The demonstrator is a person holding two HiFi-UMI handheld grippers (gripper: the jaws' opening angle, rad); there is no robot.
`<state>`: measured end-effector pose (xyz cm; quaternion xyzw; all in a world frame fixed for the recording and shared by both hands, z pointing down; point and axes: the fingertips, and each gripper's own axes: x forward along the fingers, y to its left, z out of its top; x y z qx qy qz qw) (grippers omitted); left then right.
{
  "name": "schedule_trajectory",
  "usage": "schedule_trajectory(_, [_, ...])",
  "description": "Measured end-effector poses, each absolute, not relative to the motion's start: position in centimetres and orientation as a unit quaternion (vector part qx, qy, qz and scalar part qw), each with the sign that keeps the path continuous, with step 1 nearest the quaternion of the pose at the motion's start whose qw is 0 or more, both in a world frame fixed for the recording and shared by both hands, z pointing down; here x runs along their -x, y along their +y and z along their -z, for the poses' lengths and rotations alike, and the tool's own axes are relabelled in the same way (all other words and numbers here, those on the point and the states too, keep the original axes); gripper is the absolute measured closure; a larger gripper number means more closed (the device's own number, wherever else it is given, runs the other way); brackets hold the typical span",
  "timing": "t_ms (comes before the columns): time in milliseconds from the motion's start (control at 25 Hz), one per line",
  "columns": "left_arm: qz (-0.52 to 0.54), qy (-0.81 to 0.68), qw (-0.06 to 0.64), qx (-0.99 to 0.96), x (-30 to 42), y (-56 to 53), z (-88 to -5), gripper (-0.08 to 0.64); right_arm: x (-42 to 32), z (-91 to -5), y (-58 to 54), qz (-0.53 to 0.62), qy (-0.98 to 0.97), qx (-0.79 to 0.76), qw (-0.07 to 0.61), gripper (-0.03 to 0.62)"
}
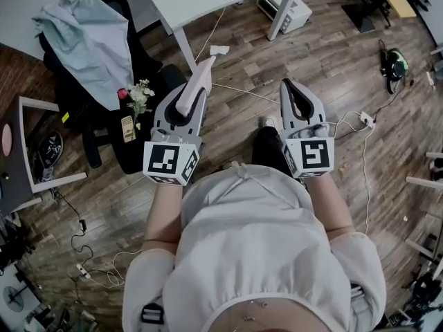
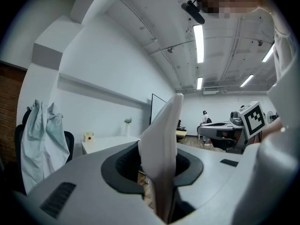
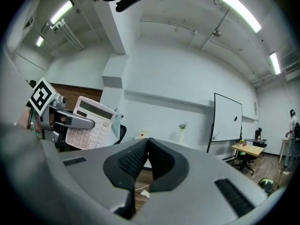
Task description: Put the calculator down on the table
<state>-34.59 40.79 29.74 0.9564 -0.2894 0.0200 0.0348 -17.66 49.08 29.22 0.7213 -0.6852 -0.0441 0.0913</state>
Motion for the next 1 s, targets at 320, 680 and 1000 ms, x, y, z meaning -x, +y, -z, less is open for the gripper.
schedule_trajectory(320, [-0.020, -0.341, 0.040, -0.939, 27.5, 35.3, -30.6, 0.430, 10.2, -30.1, 41.2, 0.042, -0.731, -0.677, 0.079, 0.588])
schedule_trajectory(680, [-0.018, -0.400, 0.054, -0.915, 14.7, 28.1, -29.8, 0.430, -3.4, -29.6, 31.4, 0.045, -0.777, -0.620, 0.096, 0.588])
schedule_trajectory(1000, [-0.025, -0.419, 0.075, -0.905, 5.0, 23.0, -30.2, 0.430, -12.8, -30.5, 24.1, 0.027, -0.791, -0.601, 0.108, 0.588])
